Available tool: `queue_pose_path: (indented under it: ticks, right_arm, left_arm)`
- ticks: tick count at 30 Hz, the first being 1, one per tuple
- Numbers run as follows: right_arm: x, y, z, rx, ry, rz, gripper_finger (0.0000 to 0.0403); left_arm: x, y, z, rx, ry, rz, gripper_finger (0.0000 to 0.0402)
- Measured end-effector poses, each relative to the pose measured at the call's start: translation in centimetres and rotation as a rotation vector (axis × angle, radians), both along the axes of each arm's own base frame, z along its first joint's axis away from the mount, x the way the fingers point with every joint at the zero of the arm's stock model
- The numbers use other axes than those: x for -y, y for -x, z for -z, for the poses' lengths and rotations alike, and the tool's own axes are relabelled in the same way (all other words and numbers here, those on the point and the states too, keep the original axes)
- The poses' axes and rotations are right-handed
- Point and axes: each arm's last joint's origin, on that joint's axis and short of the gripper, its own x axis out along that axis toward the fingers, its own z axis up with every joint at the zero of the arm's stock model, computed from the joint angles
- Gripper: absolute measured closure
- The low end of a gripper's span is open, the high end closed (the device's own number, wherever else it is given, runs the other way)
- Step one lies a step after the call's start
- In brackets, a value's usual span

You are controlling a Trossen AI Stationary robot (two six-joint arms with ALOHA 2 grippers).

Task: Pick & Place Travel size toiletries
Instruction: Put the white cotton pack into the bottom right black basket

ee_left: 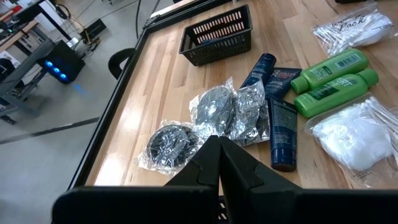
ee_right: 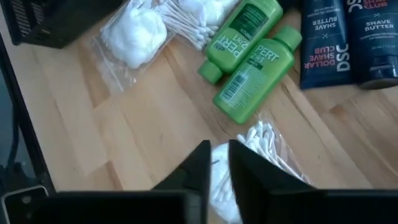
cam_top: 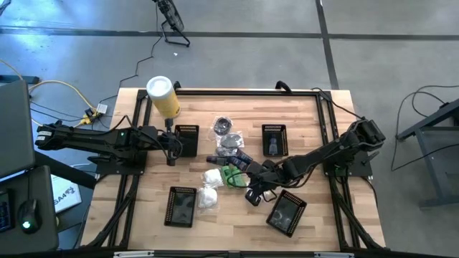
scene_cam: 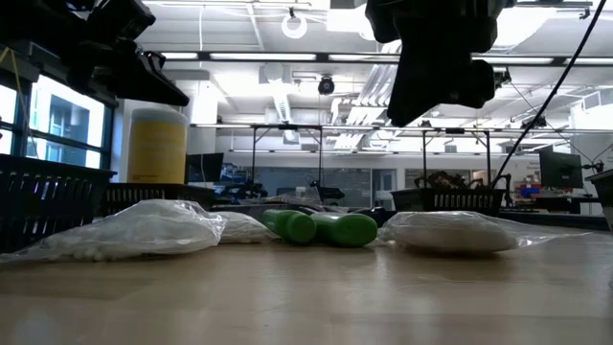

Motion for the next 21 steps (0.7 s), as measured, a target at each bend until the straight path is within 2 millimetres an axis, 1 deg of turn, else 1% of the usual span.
queue_pose_path:
  ticks: [2,9,13,15,17,19,21]
  right_arm:
    - [0.0,0.0,0.0,-0.003,0.019,-0.027,0.0316]
    - [0.1,0.1,0.3,-0.016,0.083,-0.094,0.0176]
    - [0.1,0.0,0.8,-0.033,0.105,-0.087,0.0113]
    - [0.1,0.1,1.1,-0.059,0.101,-0.096,0.0093]
    - [-0.2,-0.1,1.6,-0.082,0.068,-0.128,0.0081]
    - [-0.6,0.0,2.3,-0.122,0.065,-0.208,0.0077]
    - [-1.2,-0.3,3.0,-0.12,0.065,-0.276,0.0079]
  left_arm:
    - [0.0,0.0,0.0,0.0,0.0,0.0,0.0402]
    - [0.0,0.0,0.0,-0.001,0.0,0.001,0.0402]
    - [0.0,0.0,0.0,-0.001,0.0,0.0,0.0402]
    - [0.0,0.0,0.0,-0.001,0.0,0.001,0.0402]
    - [0.0,0.0,0.0,-0.003,0.0,0.0,0.0402]
    - [0.0,0.0,0.0,-0.003,0.0,0.0,0.0402]
    - [0.0,0.0,0.1,-0.008,0.0,0.0,0.0402]
